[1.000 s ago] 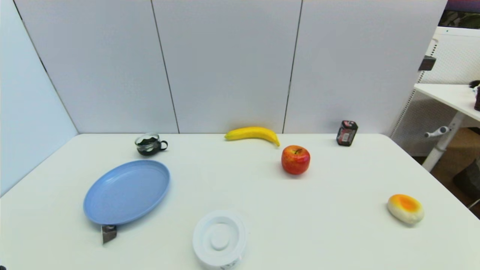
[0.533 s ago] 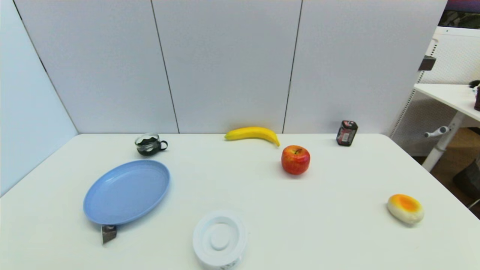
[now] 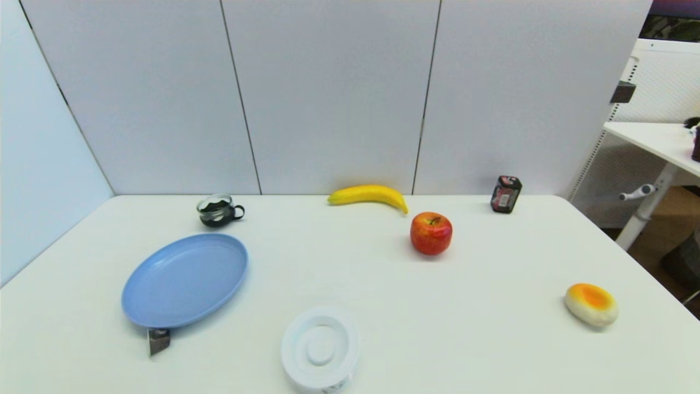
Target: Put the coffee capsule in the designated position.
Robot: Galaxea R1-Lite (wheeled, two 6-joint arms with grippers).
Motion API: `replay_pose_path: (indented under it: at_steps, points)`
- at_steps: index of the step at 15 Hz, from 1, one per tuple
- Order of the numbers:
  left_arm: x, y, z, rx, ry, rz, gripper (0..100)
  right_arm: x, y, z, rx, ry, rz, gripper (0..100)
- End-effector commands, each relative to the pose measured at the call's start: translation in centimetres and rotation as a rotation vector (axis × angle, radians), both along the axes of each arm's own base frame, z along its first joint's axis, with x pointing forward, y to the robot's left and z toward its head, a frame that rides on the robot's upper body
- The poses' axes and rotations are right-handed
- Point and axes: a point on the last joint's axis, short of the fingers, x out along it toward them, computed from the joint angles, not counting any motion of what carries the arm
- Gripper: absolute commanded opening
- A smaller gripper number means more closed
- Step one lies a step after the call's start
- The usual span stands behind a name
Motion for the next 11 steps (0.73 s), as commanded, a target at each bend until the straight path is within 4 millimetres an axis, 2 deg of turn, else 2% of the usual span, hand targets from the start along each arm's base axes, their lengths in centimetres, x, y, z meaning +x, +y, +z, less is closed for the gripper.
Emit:
replay_pose_path:
  at_steps: [1,11]
  points:
    - [0.01,0.0,0.01,-0.001,0.001,0.002,100,0.01,0.0,0.0,-0.003,0.001,-0.001,100]
    - [0.01,0.0,0.01,-0.001,0.001,0.002,100,0.01,0.0,0.02,0.002,0.0,0.0,100]
